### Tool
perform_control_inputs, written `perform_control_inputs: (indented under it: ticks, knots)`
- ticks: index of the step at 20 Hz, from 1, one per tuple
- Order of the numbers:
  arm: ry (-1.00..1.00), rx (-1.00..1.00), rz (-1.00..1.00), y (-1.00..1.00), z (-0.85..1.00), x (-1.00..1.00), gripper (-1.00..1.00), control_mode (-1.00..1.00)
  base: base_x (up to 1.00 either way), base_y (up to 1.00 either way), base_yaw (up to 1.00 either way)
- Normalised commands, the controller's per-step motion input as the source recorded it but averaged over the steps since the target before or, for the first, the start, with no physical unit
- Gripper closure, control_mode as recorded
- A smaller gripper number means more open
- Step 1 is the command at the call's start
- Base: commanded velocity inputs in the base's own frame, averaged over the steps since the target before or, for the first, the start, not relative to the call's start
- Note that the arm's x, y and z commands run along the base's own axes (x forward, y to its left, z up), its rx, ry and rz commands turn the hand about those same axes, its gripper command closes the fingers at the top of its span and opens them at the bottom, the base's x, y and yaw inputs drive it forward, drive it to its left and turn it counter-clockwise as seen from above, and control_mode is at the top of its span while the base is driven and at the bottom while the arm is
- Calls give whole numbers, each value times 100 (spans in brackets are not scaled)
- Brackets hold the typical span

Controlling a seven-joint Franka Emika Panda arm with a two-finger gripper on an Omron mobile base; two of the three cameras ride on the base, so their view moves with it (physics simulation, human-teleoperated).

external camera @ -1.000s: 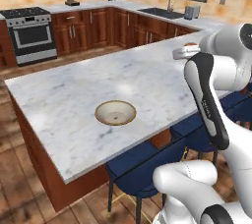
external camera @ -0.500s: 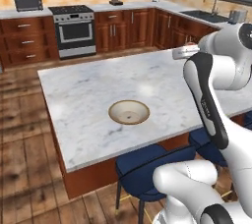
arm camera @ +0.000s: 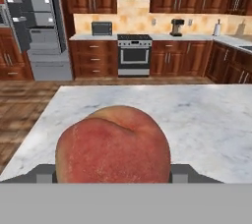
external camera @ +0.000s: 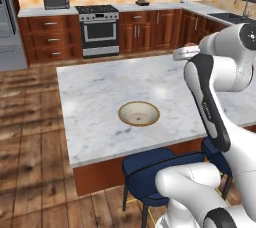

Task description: Retrieve the peach and banana from the fridge and place them into the bowl on the dining table.

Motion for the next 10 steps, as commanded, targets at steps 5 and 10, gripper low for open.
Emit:
perform_control_inputs:
  ticks: [5, 10]
  knots:
    - [25, 0, 10, 4, -37, 47, 100, -100, 0, 0, 0]
    - [29, 0, 1, 18, -54, 39, 100, -100, 0, 0, 0]
